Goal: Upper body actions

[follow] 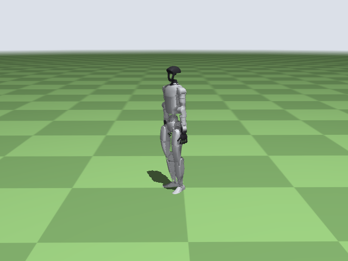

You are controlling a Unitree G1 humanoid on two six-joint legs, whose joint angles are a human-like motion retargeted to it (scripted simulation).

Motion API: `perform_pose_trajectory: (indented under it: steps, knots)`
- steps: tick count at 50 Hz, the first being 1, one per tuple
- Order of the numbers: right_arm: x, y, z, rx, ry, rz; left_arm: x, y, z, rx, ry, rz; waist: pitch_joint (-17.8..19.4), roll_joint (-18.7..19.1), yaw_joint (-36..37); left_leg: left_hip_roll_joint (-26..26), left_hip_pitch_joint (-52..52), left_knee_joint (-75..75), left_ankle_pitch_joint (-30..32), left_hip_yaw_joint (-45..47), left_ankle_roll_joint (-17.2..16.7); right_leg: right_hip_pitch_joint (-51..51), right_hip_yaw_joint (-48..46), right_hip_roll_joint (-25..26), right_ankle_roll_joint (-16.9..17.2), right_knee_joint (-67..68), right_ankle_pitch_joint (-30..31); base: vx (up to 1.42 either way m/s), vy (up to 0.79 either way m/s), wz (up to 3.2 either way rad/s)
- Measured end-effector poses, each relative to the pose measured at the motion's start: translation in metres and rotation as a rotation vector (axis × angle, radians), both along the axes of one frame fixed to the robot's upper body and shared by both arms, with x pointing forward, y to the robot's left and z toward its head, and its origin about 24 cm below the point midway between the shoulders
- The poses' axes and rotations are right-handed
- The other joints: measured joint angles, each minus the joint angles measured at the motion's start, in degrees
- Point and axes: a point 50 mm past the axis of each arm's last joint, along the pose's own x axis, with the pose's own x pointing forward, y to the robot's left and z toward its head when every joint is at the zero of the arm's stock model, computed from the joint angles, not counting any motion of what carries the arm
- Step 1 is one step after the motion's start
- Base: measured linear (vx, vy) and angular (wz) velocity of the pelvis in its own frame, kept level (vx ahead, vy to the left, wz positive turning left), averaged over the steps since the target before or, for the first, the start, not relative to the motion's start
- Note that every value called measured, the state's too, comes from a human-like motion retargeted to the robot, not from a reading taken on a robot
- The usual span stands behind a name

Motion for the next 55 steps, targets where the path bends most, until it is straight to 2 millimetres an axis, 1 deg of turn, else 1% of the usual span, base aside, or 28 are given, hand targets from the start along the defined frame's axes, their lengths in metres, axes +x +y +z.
perform_pose_trajectory:
  steps: [4,5,6,8,10,12,13,14,16,18,20,23,26,28,30,32,35,38,41,44,47,49,51,52,53,54,55]
  knots:
    - [0.024,0.006,-0.004,0.022,-0.076,-0.029,-0.018,0.002,0.000,0.019,0.016,0.011,0.20,-0.02,1.52,1.34,-1.69,5.98,-1.44,0.53,-1.24,0.29,1.04,-0.33,-0.80,0.11,-0.28,-0.09,-0.07,-0.08]
    - [0.032,0.007,-0.004,0.022,-0.092,-0.023,-0.024,0.002,0.001,0.026,0.022,0.027,0.41,-0.06,1.87,1.73,-2.33,8.01,-1.25,0.79,-1.55,0.37,1.53,-0.53,-1.00,0.20,-0.35,-0.10,-0.03,-0.17]
    - [0.041,0.008,-0.005,0.026,-0.104,-0.009,-0.031,0.001,0.001,0.029,0.032,0.057,0.68,-0.13,2.02,2.22,-3.17,10.64,0.22,1.08,-1.73,0.41,1.99,-0.85,-1.21,0.35,-0.37,-0.13,-0.05,-0.17]
    - [0.062,0.011,-0.005,0.044,-0.126,0.028,-0.047,-0.004,0.002,0.027,0.056,0.133,1.48,-0.45,2.16,3.79,-5.73,17.69,4.97,1.61,-2.44,0.52,2.80,-1.72,-1.71,0.62,-0.33,-0.21,-0.08,-0.14]
    - [0.089,0.015,-0.004,0.068,-0.157,0.061,-0.060,-0.009,0.004,0.016,0.084,0.215,2.84,-1.26,2.18,6.77,-10.64,28.70,12.05,0.53,-3.23,0.51,3.10,-2.92,-2.25,0.86,-0.31,-0.29,-0.08,0.07]
    - [0.121,0.021,-0.001,0.091,-0.227,0.072,-0.072,-0.009,0.006,0.009,0.116,0.263,5.26,-1.71,2.81,10.46,-17.28,41.02,19.32,-1.18,0.10,1.00,3.14,-3.22,-2.79,1.29,-0.42,-0.29,-0.17,0.20]
    - [0.137,0.024,0.001,0.106,-0.270,0.073,-0.079,-0.008,0.008,0.007,0.134,0.273,6.83,-2.18,4.07,12.39,-19.96,46.37,22.27,-0.99,2.83,1.56,3.57,-3.44,-3.14,1.54,-0.36,-0.19,-0.20,-0.02]
    - [0.153,0.027,0.004,0.124,-0.310,0.074,-0.087,-0.006,0.010,0.001,0.157,0.273,8.05,-2.58,5.18,14.02,-22.71,51.58,21.80,-1.20,4.66,2.10,3.60,-3.51,-3.52,1.62,-0.29,-0.13,-0.21,-0.06]
    - [0.183,0.036,0.011,0.157,-0.386,0.071,-0.105,-0.003,0.015,-0.024,0.218,0.254,9.60,-3.01,7.42,17.53,-28.59,61.58,16.45,-1.51,7.16,2.74,3.44,-3.27,-4.33,1.62,-0.14,-0.19,-0.19,-0.03]
    - [0.213,0.045,0.020,0.179,-0.474,0.067,-0.124,-0.006,0.022,-0.063,0.294,0.222,10.79,-2.95,10.42,21.24,-34.22,70.40,11.65,-0.90,9.08,2.83,4.32,-3.08,-5.07,1.95,-0.05,-0.20,-0.11,-0.34]
    - [0.240,0.055,0.031,0.213,-0.563,0.071,-0.144,-0.011,0.029,-0.107,0.367,0.196,12.17,-2.79,12.71,23.33,-39.36,77.57,9.37,-1.38,10.18,3.22,5.49,-3.05,-5.73,2.40,0.09,-0.07,-0.05,-0.47]
    - [0.275,0.072,0.049,0.285,-0.668,0.117,-0.169,-0.025,0.040,-0.177,0.452,0.175,12.53,-2.80,14.40,23.19,-48.21,85.67,8.02,-3.17,9.27,3.28,7.02,-2.61,-6.70,2.20,0.28,-0.04,-0.01,-0.40]
    - [0.303,0.084,0.067,0.335,-0.762,0.188,-0.185,-0.038,0.047,-0.186,0.506,0.199,13.64,-3.05,16.03,23.58,-53.71,91.09,6.40,-1.85,10.13,3.64,8.17,-3.22,-7.13,2.76,0.09,-0.02,0.00,-0.33]
    - [0.314,0.088,0.076,0.341,-0.812,0.225,-0.192,-0.042,0.051,-0.188,0.527,0.236,14.55,-3.62,17.32,23.43,-55.41,92.94,5.35,-0.06,10.74,4.12,8.78,-4.07,-7.29,3.26,-0.19,-0.01,-0.01,-0.13]
    - [0.322,0.088,0.082,0.324,-0.848,0.243,-0.193,-0.042,0.051,-0.198,0.533,0.262,15.42,-4.31,18.36,22.62,-56.40,93.66,4.83,1.50,10.99,4.57,9.10,-4.95,-7.40,3.71,-0.52,0.00,0.00,0.00]
    - [0.326,0.086,0.085,0.304,-0.864,0.250,-0.188,-0.039,0.049,-0.200,0.518,0.263,16.31,-4.94,19.11,22.20,-56.00,93.32,4.67,2.98,11.03,5.08,9.22,-5.79,-7.44,4.07,-0.81,0.00,0.00,0.00]
    - [0.325,0.084,0.084,0.290,-0.854,0.253,-0.175,-0.032,0.043,-0.178,0.464,0.229,17.08,-5.16,19.68,22.44,-53.79,91.50,4.58,3.78,10.85,5.56,8.96,-6.38,-7.41,4.55,-1.14,0.00,0.00,0.00]
    - [0.317,0.082,0.078,0.298,-0.823,0.251,-0.162,-0.026,0.035,-0.139,0.404,0.193,16.11,-4.87,18.86,22.66,-50.99,88.07,5.00,2.70,10.63,5.34,7.99,-5.96,-7.27,4.17,-1.15,-0.03,0.04,0.34]
    - [0.301,0.080,0.066,0.285,-0.769,0.243,-0.152,-0.023,0.031,-0.129,0.370,0.189,13.87,-4.27,17.34,22.09,-46.60,82.25,5.86,1.14,9.83,4.71,6.73,-5.19,-6.87,3.20,-0.72,0.00,0.08,0.39]
    - [0.279,0.079,0.051,0.269,-0.686,0.254,-0.143,-0.020,0.027,-0.127,0.352,0.221,12.07,-3.94,15.31,19.39,-38.70,72.51,7.36,0.55,8.68,4.43,5.36,-4.94,-6.22,2.27,-0.24,0.02,0.07,0.28]
    - [0.251,0.075,0.036,0.250,-0.582,0.281,-0.133,-0.017,0.023,-0.098,0.315,0.261,10.65,-3.94,13.91,12.57,-28.56,57.61,9.99,-1.33,5.35,4.03,4.88,-5.32,-5.33,1.81,0.05,0.04,0.07,0.05]
    - [0.230,0.071,0.027,0.232,-0.511,0.308,-0.126,-0.014,0.021,-0.075,0.280,0.277,9.95,-3.81,12.82,7.72,-20.39,44.82,12.31,-2.48,2.83,3.89,4.83,-5.16,-4.97,1.77,0.01,0.06,0.05,-0.01]
    - [0.207,0.067,0.018,0.211,-0.435,0.343,-0.122,-0.011,0.019,-0.054,0.259,0.276,8.64,-3.19,11.57,4.82,-12.50,31.37,14.97,-2.86,1.15,3.49,5.03,-3.97,-4.79,1.61,-0.11,0.13,0.08,0.02]
    - [0.195,0.064,0.014,0.200,-0.395,0.363,-0.120,-0.008,0.019,-0.043,0.253,0.272,7.67,-2.52,10.62,3.91,-8.93,24.75,14.63,-3.17,-0.07,3.20,4.78,-2.88,-4.75,1.48,-0.18,0.17,0.08,0.28]
    - [0.183,0.061,0.010,0.187,-0.354,0.384,-0.119,-0.006,0.019,-0.033,0.249,0.265,6.64,-1.44,9.25,3.24,-5.41,18.02,10.90,-3.70,-2.67,2.94,4.07,-1.36,-4.73,1.39,-0.30,0.19,0.09,0.39]
    - [0.170,0.057,0.007,0.173,-0.311,0.408,-0.119,-0.005,0.018,-0.027,0.246,0.259,5.67,-0.36,7.91,2.71,-2.95,12.34,7.52,-3.65,-3.22,2.80,3.59,0.04,-4.67,1.17,-0.35,0.24,0.13,0.41]
    - [0.157,0.053,0.004,0.158,-0.267,0.434,-0.118,-0.005,0.018,-0.023,0.244,0.255,4.74,0.71,6.58,2.25,-1.02,7.18,4.33,-3.32,-2.75,2.72,3.22,1.38,-4.59,0.89,-0.38,0.23,0.14,0.46]
